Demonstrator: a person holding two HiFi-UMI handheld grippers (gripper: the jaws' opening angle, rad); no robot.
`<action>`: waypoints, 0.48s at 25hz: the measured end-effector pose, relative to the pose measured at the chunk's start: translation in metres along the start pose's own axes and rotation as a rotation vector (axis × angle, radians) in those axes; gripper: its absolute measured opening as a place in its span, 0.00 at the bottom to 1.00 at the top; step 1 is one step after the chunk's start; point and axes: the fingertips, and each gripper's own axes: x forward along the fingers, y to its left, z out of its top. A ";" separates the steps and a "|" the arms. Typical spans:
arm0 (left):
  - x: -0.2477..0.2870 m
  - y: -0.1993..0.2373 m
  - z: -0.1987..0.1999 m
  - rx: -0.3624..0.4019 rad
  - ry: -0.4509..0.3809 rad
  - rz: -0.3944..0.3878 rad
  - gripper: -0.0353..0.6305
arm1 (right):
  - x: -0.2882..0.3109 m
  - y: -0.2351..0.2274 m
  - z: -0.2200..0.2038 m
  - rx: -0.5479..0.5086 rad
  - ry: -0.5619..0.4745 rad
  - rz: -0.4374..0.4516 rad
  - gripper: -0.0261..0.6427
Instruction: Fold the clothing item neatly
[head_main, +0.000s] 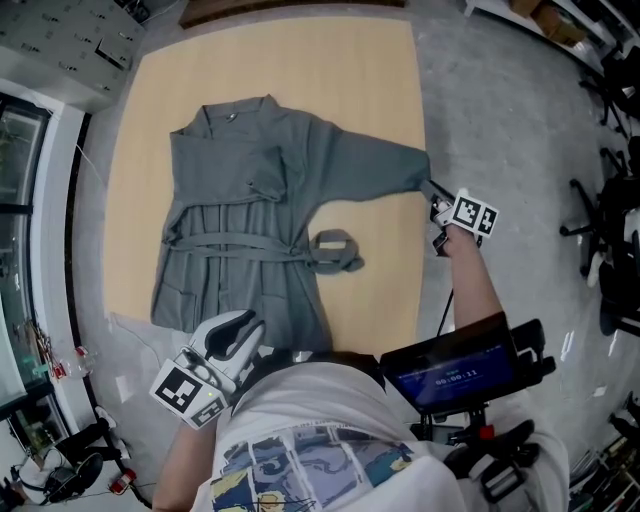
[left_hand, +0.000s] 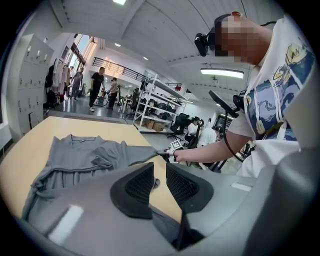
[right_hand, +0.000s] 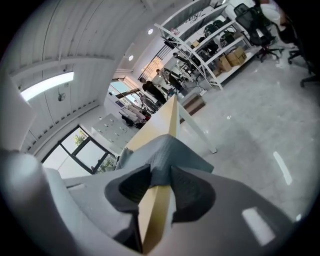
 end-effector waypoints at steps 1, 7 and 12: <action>-0.001 0.000 0.000 0.000 -0.002 0.000 0.17 | -0.001 0.001 0.001 -0.020 0.001 -0.014 0.22; -0.007 0.004 -0.001 0.002 -0.017 0.003 0.17 | -0.010 0.009 0.013 -0.136 -0.011 -0.083 0.09; -0.017 0.007 0.001 0.002 -0.042 0.006 0.17 | -0.017 0.027 0.021 -0.168 -0.037 -0.091 0.08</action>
